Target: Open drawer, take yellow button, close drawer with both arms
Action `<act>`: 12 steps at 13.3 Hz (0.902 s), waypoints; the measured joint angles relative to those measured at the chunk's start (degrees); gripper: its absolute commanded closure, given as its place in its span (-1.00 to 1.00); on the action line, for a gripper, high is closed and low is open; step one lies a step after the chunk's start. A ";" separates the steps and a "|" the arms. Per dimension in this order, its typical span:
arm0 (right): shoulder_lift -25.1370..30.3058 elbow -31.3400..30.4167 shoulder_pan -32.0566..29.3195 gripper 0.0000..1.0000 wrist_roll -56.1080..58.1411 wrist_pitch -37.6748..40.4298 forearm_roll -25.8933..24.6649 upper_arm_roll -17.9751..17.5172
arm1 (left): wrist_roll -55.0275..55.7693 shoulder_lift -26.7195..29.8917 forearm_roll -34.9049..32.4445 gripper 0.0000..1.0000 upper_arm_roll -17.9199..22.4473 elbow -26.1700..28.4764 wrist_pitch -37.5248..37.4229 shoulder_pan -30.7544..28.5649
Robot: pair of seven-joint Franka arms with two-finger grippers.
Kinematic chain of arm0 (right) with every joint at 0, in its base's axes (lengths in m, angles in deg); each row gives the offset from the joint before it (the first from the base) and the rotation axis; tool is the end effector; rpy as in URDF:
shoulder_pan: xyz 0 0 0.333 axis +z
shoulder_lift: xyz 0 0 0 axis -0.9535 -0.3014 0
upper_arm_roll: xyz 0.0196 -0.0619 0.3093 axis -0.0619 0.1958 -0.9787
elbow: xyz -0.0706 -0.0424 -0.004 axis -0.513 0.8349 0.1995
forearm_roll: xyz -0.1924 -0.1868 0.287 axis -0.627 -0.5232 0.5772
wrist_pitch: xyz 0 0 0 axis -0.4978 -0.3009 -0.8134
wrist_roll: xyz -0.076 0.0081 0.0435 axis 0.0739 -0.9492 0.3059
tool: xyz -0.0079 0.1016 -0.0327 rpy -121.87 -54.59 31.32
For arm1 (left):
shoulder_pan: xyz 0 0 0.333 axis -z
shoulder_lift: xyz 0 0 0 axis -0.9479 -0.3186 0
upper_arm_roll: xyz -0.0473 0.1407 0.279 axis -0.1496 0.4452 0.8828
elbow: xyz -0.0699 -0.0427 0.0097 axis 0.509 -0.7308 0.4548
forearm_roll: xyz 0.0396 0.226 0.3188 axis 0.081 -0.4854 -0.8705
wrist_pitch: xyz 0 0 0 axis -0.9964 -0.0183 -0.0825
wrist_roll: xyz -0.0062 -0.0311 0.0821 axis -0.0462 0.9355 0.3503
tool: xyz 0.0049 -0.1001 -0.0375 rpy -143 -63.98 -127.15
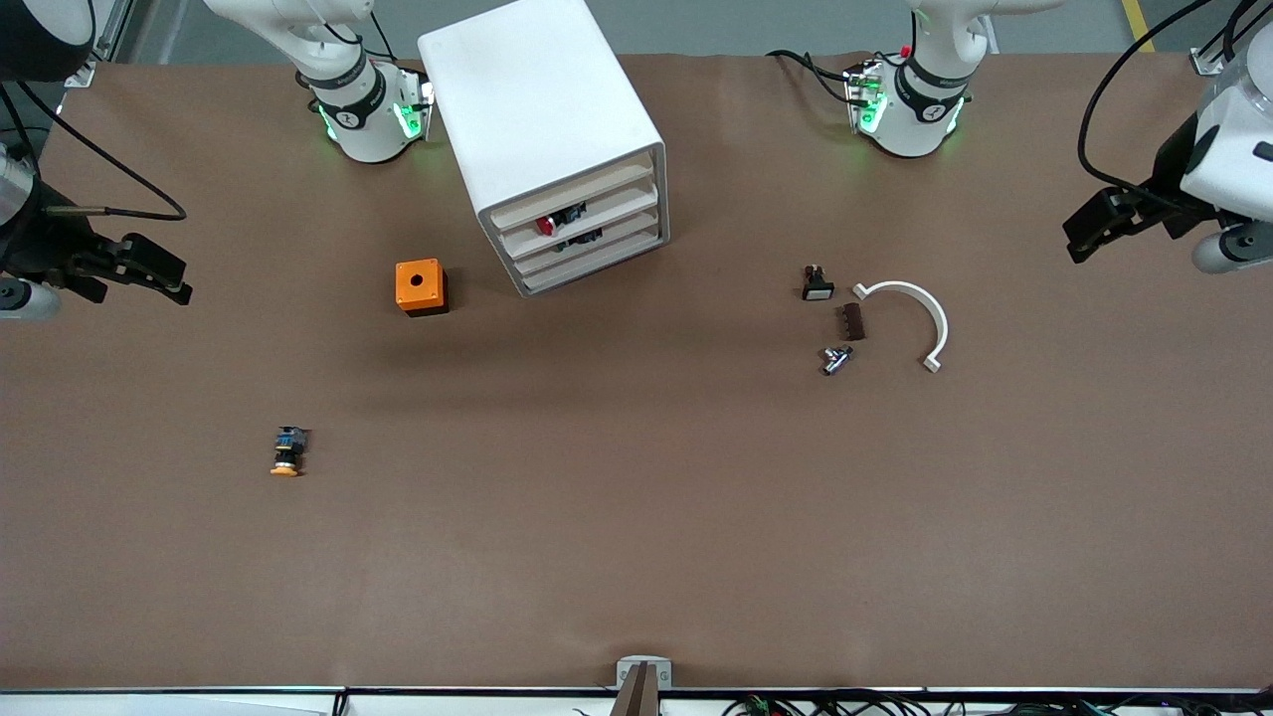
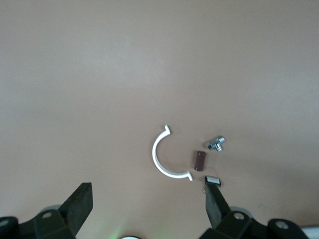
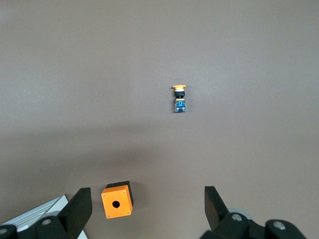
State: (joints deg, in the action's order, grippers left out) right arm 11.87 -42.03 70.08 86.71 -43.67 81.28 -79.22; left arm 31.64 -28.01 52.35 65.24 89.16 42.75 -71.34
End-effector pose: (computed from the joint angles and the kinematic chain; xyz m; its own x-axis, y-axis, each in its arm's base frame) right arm 0.5615 0.0064 0.6067 0.9985 -0.0446 0.0307 -0.0444 -0.9990 -0.0081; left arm 0.5352 -0.0866 0.6589 0.9832 0.1824 0.0093 0.1824 -0.9782 -0.0993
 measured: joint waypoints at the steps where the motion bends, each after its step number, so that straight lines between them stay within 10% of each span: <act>1: 0.00 0.00 0.00 -1.00 0.00 0.00 -0.01 0.00 | -1.09 1.28 0.99 -0.99 0.34 1.99 0.70 0.01; 12: 0.00 0.00 0.00 -1.00 0.00 0.00 -0.03 0.07 | -9.20 10.03 3.60 -0.99 1.65 14.69 4.42 0.04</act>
State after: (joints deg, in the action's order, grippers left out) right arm 11.87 -42.03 70.08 86.71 -43.67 81.25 -79.15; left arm 22.45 -17.98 55.94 66.88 103.84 47.17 -71.30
